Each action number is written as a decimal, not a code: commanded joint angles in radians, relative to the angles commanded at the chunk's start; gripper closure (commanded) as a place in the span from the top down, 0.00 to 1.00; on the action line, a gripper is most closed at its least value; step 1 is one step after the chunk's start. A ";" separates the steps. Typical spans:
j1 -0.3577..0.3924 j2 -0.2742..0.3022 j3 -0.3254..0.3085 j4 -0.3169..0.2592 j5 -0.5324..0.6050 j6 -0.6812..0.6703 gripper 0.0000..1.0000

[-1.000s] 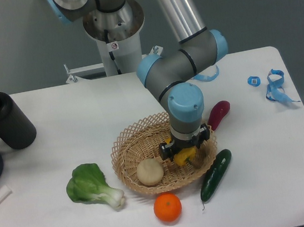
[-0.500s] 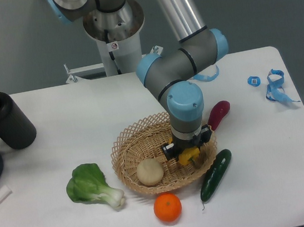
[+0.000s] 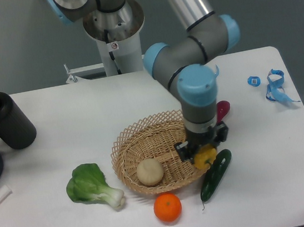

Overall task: Pick up the yellow pepper from the basket
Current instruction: 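Lift the yellow pepper out of the basket past its rim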

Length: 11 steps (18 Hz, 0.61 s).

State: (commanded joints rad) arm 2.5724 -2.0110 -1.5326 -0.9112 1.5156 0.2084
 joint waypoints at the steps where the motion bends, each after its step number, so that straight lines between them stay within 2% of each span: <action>1: 0.012 0.000 0.009 0.000 -0.006 0.024 0.51; 7: 0.110 -0.014 0.018 0.002 -0.012 0.201 0.51; 11: 0.164 -0.057 0.057 0.000 -0.009 0.392 0.51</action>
State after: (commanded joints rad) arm 2.7365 -2.0677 -1.4758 -0.9112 1.5064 0.6007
